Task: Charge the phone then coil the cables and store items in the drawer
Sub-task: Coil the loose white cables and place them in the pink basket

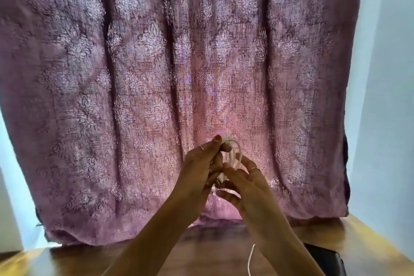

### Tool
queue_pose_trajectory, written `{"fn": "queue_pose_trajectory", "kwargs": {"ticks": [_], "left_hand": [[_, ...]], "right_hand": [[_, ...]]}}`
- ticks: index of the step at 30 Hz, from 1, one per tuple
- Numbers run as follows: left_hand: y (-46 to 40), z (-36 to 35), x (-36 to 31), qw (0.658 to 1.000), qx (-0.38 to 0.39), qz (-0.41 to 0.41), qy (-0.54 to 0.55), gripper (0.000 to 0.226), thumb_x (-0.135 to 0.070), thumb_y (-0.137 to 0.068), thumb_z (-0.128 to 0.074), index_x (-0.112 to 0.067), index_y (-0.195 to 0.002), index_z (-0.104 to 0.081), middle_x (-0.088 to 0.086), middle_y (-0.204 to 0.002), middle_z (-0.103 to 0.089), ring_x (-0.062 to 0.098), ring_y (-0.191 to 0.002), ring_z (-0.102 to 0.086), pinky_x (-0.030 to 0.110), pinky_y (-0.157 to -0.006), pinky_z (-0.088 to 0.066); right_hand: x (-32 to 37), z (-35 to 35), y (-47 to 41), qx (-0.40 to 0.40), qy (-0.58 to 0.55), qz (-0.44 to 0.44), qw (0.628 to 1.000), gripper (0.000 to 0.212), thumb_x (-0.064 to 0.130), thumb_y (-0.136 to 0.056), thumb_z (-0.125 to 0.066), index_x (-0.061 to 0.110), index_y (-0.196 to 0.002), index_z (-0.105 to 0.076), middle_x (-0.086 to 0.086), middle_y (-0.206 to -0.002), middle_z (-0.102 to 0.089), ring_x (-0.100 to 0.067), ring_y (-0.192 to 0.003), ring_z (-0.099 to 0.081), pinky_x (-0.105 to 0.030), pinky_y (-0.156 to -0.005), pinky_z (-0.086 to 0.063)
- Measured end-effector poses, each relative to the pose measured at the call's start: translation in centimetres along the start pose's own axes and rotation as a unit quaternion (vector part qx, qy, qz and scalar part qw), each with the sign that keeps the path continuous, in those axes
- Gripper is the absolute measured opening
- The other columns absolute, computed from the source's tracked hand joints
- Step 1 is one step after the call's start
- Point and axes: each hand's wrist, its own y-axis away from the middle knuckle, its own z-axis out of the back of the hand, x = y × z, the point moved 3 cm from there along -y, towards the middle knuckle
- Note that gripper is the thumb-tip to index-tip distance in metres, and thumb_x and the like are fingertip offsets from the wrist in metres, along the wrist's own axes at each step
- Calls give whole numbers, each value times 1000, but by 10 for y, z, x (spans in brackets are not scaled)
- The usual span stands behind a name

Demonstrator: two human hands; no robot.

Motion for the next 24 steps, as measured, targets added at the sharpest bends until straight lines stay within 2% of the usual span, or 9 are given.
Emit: {"fn": "queue_pose_trajectory", "kwargs": {"ticks": [3, 7, 9, 11, 14, 17, 19, 22, 24], "left_hand": [[-2, -1, 3, 999, 2, -16, -33, 30, -32, -89, -51, -9, -73, -62, -7, -41, -24, 3, -31, -16, 14, -33, -16], [-3, -1, 13, 996, -8, -22, -85, 30, -26, -95, -48, -9, -72, -61, -8, -41, -25, 2, -33, -19, 12, -33, -21], [-5, 1, 16, 995, -17, -31, -97, 30, -25, -95, -49, -10, -72, -61, -8, -42, -25, 2, -35, -20, 12, -35, -22], [-8, 5, 16, 994, -29, -35, -96, 30, -25, -95, -48, -8, -75, -61, -8, -43, -24, 3, -36, -18, 13, -36, -21], [-11, 12, 18, 999, -53, -1, -11, 30, -24, -94, -48, -4, -75, -59, -11, -40, -23, 1, -32, -15, 13, -34, -14], [-9, 10, 21, 984, -49, 66, 156, 25, -24, -87, -52, -5, -72, -57, -9, -36, -24, 1, -25, -16, 17, -36, -9], [-3, 4, 23, 968, -33, 80, 234, 22, -24, -81, -54, -5, -70, -57, -7, -34, -25, 1, -23, -17, 17, -34, -12], [12, -9, 30, 955, -30, 71, 286, 24, -24, -81, -54, -5, -67, -59, -6, -34, -24, 2, -22, -18, 16, -32, -15], [22, -19, 41, 951, -39, 80, 295, 25, -25, -83, -52, -7, -67, -57, -5, -34, -25, 3, -22, -19, 17, -32, -16]], "right_hand": [[-8, 7, 0, -26, -24, -30, 999, 35, 6, -88, -59, 16, -119, -48, -12, -81, -63, -17, -59, -62, -30, -55, -54], [-13, 10, 1, -2, -88, -62, 994, 26, -9, -87, -53, 3, -110, -53, -19, -83, -66, -18, -57, -67, -28, -56, -59], [-16, 11, 3, 16, -65, -68, 995, 24, -15, -85, -52, 0, -104, -56, -18, -78, -65, -17, -54, -66, -27, -58, -59], [-18, 14, 7, 37, -32, -75, 996, 27, -17, -84, -52, 1, -102, -56, -12, -65, -64, -17, -50, -63, -26, -54, -58], [-18, 27, 16, 55, 35, -64, 996, 28, -17, -84, -53, 5, -100, -58, -11, -62, -61, -17, -51, -61, -24, -50, -54], [-15, 46, 21, 39, 160, -14, 986, 25, -11, -84, -58, 11, -93, -63, -12, -72, -65, -23, -66, -61, -27, -61, -50], [-14, 56, 21, 22, 215, 17, 976, 21, -10, -83, -60, 11, -86, -65, -10, -75, -68, -18, -69, -63, -23, -64, -50], [-14, 65, 26, 5, 250, 56, 967, 21, -8, -82, -63, 12, -80, -69, 1, -77, -72, -4, -69, -64, -17, -67, -49], [-16, 74, 32, -17, 290, 66, 955, 21, -3, -82, -66, 17, -79, -72, 7, -72, -68, -5, -62, -57, -18, -62, -44]]}}
